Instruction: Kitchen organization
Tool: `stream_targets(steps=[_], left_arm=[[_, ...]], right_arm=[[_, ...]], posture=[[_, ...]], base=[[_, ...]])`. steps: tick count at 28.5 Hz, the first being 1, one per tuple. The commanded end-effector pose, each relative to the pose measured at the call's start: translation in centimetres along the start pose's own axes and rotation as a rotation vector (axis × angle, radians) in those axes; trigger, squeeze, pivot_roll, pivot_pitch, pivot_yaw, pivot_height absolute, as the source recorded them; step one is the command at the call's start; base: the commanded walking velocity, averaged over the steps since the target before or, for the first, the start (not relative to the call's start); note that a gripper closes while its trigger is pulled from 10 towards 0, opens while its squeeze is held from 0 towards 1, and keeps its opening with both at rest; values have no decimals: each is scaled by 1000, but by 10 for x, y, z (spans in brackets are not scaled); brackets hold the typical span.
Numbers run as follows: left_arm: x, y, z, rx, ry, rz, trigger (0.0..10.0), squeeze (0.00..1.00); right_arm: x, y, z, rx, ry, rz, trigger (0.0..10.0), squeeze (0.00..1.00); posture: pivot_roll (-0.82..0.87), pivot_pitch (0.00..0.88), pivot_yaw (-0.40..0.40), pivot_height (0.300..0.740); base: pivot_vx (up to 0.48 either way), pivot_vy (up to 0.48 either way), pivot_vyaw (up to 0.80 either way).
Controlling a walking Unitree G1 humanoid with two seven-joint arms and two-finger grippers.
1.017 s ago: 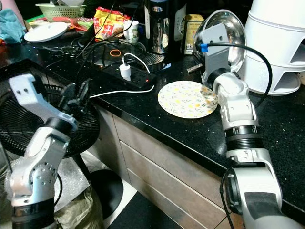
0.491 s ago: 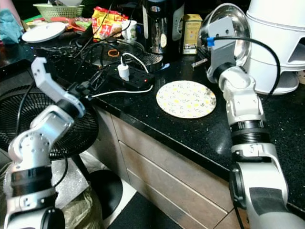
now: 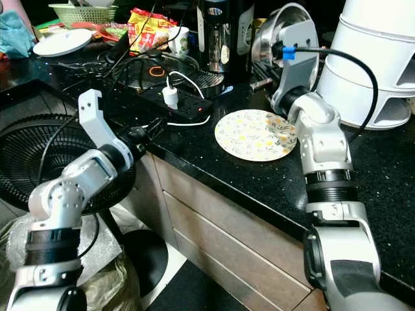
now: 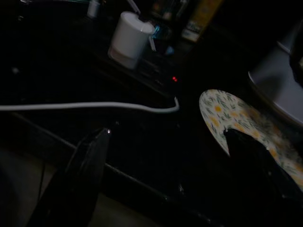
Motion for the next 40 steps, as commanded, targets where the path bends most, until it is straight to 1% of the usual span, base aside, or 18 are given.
stream_targets(steps=[1, 2, 4, 6, 9, 11, 13, 16, 17, 20, 22, 24, 27, 30, 32, 36, 38, 40], left_arm=[[-2, -3, 2, -12, -7, -44, 10000, 0], [-11, -2, 2, 8, -19, -91, 10000, 0], [-14, -2, 2, 13, -26, -115, 10000, 0], [-21, -4, 1, -2, -14, -49, 10000, 0], [-23, -3, 2, -2, -18, 3, 10000, 0], [-18, 5, 1, 39, -45, 30, 10000, 0], [-7, 8, -2, 28, -86, 55, 10000, 0], [3, 7, -7, 5, -105, 75, 10000, 0], [12, 7, -14, -17, -113, 112, 10000, 0], [21, 3, -20, -69, -123, 142, 10000, 0], [30, -1, -26, -107, -137, 195, 10000, 0], [32, -5, -31, -141, -141, 259, 10000, 0], [34, -6, -34, -151, -146, 270, 10000, 0], [26, -11, -45, -176, -99, 353, 10000, 0], [23, -9, -49, -160, -89, 387, 10000, 0], [25, 0, -50, -113, -120, 394, 10000, 0], [22, 13, -51, -70, -123, 463, 10000, 0], [18, 20, -53, -35, -107, 498, 10000, 0]], right_arm=[[6, 3, -1, 13, -17, 19, 10000, 0], [5, 10, -1, 39, -17, 15, 10000, 0], [5, 15, -1, 55, -16, 16, 10000, 0], [3, 18, 0, 67, -10, 33, 10000, 0], [0, 20, 2, 70, -1, 43, 10000, 0], [-1, 19, 2, 68, 0, 44, 10000, 0], [1, 18, 2, 60, -5, 44, 10000, 0], [2, 19, 1, 60, -7, 40, 10000, 0], [1, 21, 2, 64, -6, 35, 10000, 0], [1, 24, 3, 70, -4, 37, 10000, 0], [1, 25, 3, 80, 1, 45, 10000, 0], [1, 25, 4, 84, 5, 48, 10000, 0], [1, 26, 5, 89, 10, 46, 10000, 0], [-5, 27, 11, 104, 47, 35, 10000, 0], [-9, 25, 15, 103, 63, 42, 10000, 0], [-9, 22, 18, 99, 68, 46, 10000, 0], [-11, 19, 19, 91, 84, 67, 10000, 0], [-12, 18, 20, 89, 92, 76, 10000, 0]], posture=[[31, 0, 4, 740], [32, 0, 9, 740], [32, 0, 9, 740], [33, 0, 10, 740], [31, 0, 9, 740], [31, 0, 10, 740], [35, 0, 13, 740], [39, 0, 10, 740], [35, 0, 9, 740], [32, 0, 11, 740], [27, 0, 15, 740], [23, 0, 13, 740], [15, 0, 15, 740], [-4, 0, 15, 740], [-10, 0, 18, 740], [-21, 0, 19, 740], [-23, 0, 19, 740], [-28, 0, 15, 740]], base=[[0, 0, 0], [0, 0, 0], [0, 0, 0], [0, 0, 0], [0, 0, 0], [0, 0, 0], [0, 0, 0], [0, 0, 0], [0, 0, 0], [0, 0, 0], [0, 0, 0], [0, 0, 0], [0, 0, 0], [0, 0, -800], [0, 0, -800], [0, 0, -200], [0, 0, 0], [0, 0, 0]])
Point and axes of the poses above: a point about 5 cm out from each wrist's last joint towards the gripper, its own z axis pointing back from the gripper into the wrist, its own x axis along the axis of the wrist's last joint, y = z × x, the point moved 6 cm from there along -z, pointing out of the wrist towards the gripper, and after that the axes turned 2 degrees about -z, right-handed, at the moved point
